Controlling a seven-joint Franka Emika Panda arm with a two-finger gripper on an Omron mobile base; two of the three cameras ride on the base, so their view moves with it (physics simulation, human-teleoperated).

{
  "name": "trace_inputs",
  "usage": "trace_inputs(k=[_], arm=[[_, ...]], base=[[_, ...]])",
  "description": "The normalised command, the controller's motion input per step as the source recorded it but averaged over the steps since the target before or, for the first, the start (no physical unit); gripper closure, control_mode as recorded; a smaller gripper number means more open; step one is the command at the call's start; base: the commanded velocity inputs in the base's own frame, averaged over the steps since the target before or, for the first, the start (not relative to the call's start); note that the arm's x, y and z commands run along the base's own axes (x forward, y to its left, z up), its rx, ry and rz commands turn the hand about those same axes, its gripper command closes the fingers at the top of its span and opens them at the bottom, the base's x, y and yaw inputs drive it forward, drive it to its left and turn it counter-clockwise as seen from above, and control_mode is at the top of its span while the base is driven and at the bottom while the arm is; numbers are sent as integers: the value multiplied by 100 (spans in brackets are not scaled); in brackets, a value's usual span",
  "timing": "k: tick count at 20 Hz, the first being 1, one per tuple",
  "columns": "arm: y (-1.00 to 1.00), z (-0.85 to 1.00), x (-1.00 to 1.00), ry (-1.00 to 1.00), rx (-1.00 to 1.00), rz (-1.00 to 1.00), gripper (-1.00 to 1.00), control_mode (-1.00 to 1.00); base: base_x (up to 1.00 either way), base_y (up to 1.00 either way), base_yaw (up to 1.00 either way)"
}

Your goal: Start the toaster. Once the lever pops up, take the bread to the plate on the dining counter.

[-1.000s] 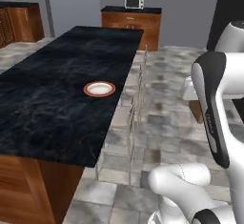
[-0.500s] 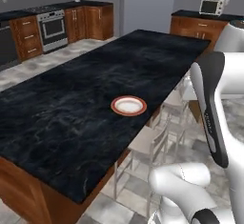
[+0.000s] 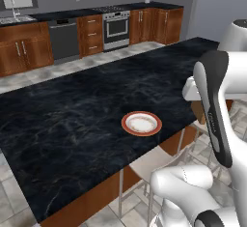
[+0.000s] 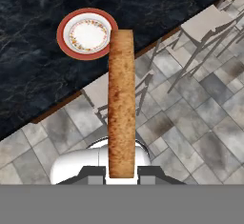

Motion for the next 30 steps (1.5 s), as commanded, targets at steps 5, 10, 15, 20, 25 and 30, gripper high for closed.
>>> trace_inputs(k=[5, 10, 15, 20, 25, 30], arm=[[0, 0, 0, 0, 0, 0, 100, 100], [0, 0, 0, 0, 0, 0, 100, 100], [0, 0, 0, 0, 0, 0, 100, 100], [0, 0, 0, 0, 0, 0, 100, 100], [0, 0, 0, 0, 0, 0, 100, 100], [-13, -5, 5, -1, 1, 4, 100, -100]], base=[[5, -16, 56], [8, -34, 48], [8, -57, 31], [5, -55, 22], [3, -61, 19], [7, -51, 15]])
